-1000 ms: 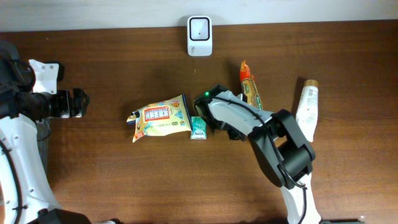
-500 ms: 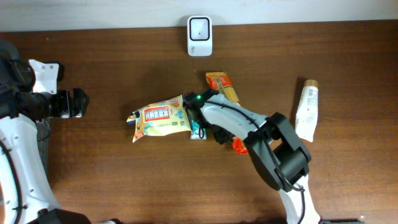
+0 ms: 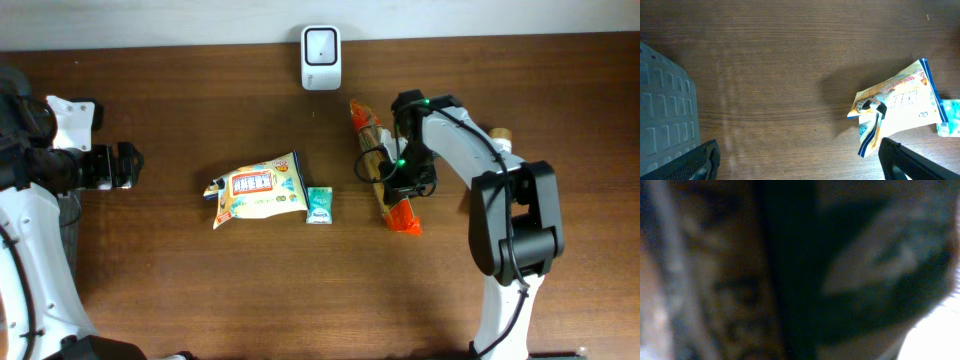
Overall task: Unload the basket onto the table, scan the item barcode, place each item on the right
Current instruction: 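Lift the pasta pack and hold its barcode over the scanner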
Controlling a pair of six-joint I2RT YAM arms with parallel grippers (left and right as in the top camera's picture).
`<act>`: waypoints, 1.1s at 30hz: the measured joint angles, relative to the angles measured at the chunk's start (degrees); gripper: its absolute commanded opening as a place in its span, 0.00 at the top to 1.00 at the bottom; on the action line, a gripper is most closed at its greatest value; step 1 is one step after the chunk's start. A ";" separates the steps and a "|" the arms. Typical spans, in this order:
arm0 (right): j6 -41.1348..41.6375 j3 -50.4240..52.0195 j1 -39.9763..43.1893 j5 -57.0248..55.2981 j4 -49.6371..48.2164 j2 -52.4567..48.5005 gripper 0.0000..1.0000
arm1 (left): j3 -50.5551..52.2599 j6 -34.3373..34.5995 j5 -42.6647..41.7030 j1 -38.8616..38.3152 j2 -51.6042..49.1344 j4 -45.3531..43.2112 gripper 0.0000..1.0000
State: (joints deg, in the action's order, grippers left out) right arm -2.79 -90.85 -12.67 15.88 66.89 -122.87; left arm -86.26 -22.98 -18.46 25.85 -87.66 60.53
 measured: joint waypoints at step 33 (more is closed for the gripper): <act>-7.37 -15.02 4.68 28.13 8.70 7.54 0.96 | 0.00 0.00 0.00 0.00 0.00 0.00 0.01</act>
State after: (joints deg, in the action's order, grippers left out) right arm -10.15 -105.86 -7.99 44.01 75.59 -115.33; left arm -86.26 -22.98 -18.46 25.85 -87.66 60.53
